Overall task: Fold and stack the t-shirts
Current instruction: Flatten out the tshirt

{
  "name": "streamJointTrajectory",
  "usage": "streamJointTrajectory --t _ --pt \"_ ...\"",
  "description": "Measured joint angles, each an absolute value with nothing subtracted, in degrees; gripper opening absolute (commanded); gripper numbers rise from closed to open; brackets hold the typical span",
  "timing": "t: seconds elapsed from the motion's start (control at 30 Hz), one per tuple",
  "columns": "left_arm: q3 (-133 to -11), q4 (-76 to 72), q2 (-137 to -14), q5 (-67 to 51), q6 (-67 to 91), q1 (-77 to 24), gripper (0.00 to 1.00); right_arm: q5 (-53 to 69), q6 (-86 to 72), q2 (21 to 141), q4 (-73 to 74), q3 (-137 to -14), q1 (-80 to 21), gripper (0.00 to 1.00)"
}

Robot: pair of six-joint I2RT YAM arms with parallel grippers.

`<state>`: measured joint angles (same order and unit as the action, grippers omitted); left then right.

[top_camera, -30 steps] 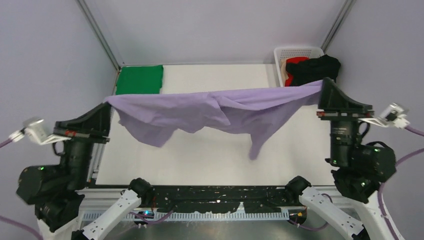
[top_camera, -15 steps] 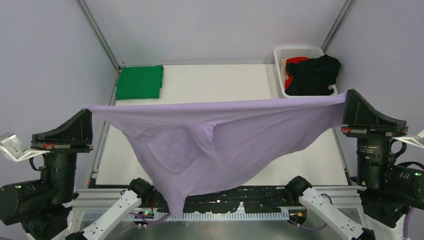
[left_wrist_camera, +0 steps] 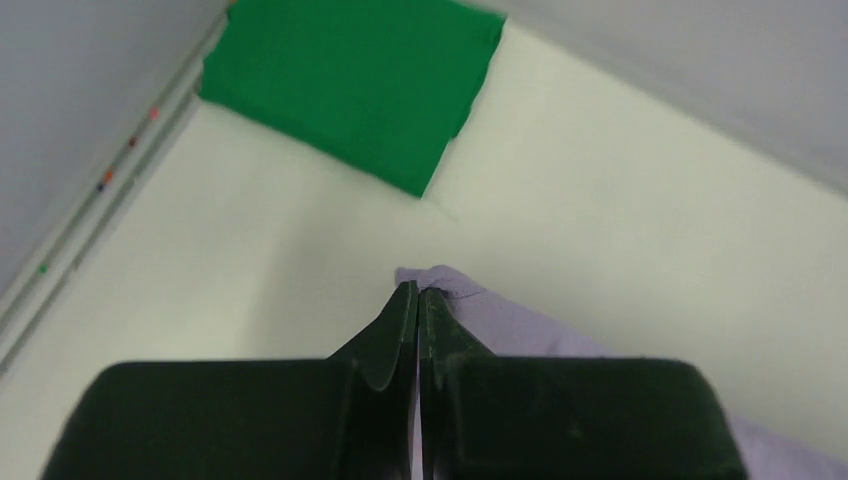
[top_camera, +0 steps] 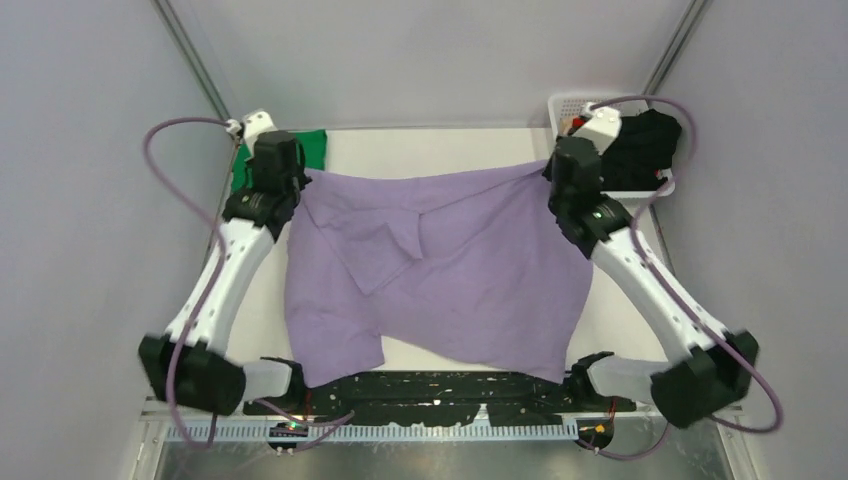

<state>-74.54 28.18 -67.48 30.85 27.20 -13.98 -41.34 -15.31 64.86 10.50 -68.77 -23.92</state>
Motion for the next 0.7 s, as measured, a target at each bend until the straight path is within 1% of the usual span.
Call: streamJointTrajectory --t 0.1,0.17,0.27,0.33,0.37,0.4,0.43,0.47,0.5,0.53,0.57,0.6,0.63,0.67,0.7 --pt "-73.41 27.97 -82.39 24.12 29.50 -9.69 0.00 -35.46 -17.45 77.25 8.69 -64.34 -19.16 0.05" --pt "-74.52 28.01 -91.48 20.21 30.17 -8.23 0.00 -32.73 -18.31 85.12 7.60 -63.86 -17.39 0.05" --pt "-79.13 28.58 -102.74 15.79 31.22 -7.11 0.00 -30.28 -18.94 96.73 5.15 -66.22 -15.77 0.05" --pt "-84.34 29.04 -108.95 13.37 31.64 -6.72 0.00 -29.58 -18.96 104.42 4.40 -70.91 -15.18 0.06" --pt "-86.74 29.06 -111.18 12.49 31.83 -6.61 0.02 -29.34 -18.98 106.96 3.88 -72.77 -15.07 0.07" --pt "-89.19 29.04 -113.23 11.77 32.21 -6.52 0.06 -29.28 -18.92 109.58 3.77 -75.13 -14.90 0.08" --pt "-91.20 29.04 -114.69 11.20 32.49 -6.44 0.13 -29.21 -18.87 111.55 3.51 -77.10 -14.83 0.09" --pt "-92.66 29.17 -115.68 10.85 32.64 -6.37 0.22 -29.21 -18.81 113.12 3.38 -78.87 -14.76 0.10" --pt "-94.30 29.32 -116.57 10.61 32.82 -6.35 0.35 -29.23 -18.79 114.59 3.18 -80.66 -14.74 0.14" --pt "-95.68 29.47 -117.32 10.44 32.91 -6.31 0.53 -29.26 -18.79 115.81 3.03 -82.56 -14.70 0.17" --pt "-96.90 29.74 -117.91 10.48 33.17 -6.28 0.73 -29.26 -18.81 116.44 2.94 -83.59 -14.68 0.31" --pt "-98.15 30.20 -118.41 10.57 33.41 -6.24 0.94 -29.39 -18.83 117.12 3.01 -84.84 -14.50 0.40" --pt "-99.61 31.09 -118.98 10.79 33.47 -6.22 0.99 -29.54 -19.14 117.58 3.16 -86.08 -14.44 0.62" --pt "-101.01 32.05 -119.46 11.05 33.76 -6.20 0.99 -29.58 -19.46 117.93 3.40 -87.02 -14.37 0.75" --pt "-102.13 32.99 -119.79 11.42 34.52 -6.17 1.00 -29.78 -19.70 118.19 4.03 -88.18 -14.33 0.93"
